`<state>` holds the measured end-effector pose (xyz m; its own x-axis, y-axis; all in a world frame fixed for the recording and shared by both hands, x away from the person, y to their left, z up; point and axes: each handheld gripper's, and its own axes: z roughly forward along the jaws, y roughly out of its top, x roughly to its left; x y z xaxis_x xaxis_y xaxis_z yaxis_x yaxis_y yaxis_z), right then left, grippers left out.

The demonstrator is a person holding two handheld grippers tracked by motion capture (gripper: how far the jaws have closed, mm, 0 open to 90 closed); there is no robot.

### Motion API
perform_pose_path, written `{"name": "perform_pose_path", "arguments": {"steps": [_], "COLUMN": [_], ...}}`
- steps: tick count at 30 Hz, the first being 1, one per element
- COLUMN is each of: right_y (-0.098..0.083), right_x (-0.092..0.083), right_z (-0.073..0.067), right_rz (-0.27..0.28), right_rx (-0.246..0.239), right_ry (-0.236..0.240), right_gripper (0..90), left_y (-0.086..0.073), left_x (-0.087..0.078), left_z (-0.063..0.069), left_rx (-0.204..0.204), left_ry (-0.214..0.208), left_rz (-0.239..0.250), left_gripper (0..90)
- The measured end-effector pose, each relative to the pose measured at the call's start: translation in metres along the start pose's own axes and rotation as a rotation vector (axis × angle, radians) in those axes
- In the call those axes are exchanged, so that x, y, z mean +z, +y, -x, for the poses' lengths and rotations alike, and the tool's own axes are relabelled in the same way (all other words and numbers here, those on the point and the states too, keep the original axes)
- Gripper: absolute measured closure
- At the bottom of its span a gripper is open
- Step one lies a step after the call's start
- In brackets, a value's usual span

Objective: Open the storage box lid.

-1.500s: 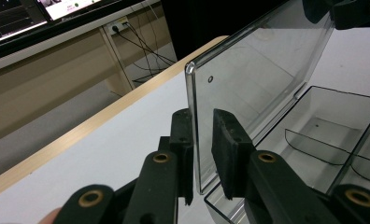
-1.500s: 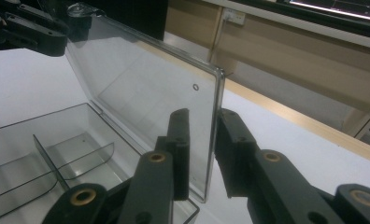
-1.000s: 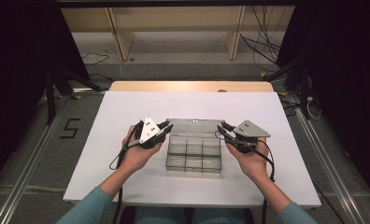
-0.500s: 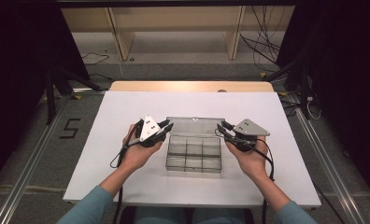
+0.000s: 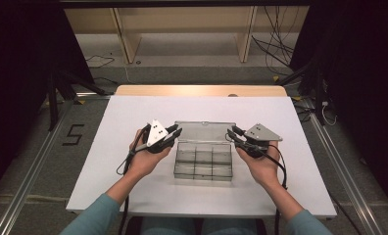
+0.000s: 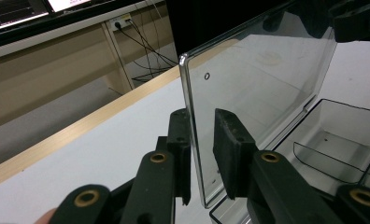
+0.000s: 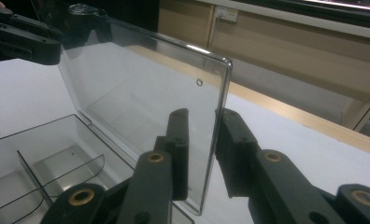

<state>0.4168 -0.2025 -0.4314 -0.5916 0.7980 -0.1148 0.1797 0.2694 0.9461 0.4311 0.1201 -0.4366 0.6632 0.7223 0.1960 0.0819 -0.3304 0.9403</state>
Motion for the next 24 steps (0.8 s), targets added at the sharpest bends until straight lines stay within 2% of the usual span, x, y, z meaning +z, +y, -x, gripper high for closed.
{"name": "perform_pose_path", "arguments": {"steps": [24], "right_y": [-0.0031], "right_x": [0.0079], "right_z": [0.0018], "right_rz": [-0.022], "right_rx": [0.023], "right_ry": [-0.003], "right_gripper": [73.3], "left_y": [-0.0023], "left_x": [0.0062], "left_z": [-0.0016], "left_rx": [-0.019], "left_ry": [-0.001], "left_rz": [-0.003], "left_gripper": [73.6]}}
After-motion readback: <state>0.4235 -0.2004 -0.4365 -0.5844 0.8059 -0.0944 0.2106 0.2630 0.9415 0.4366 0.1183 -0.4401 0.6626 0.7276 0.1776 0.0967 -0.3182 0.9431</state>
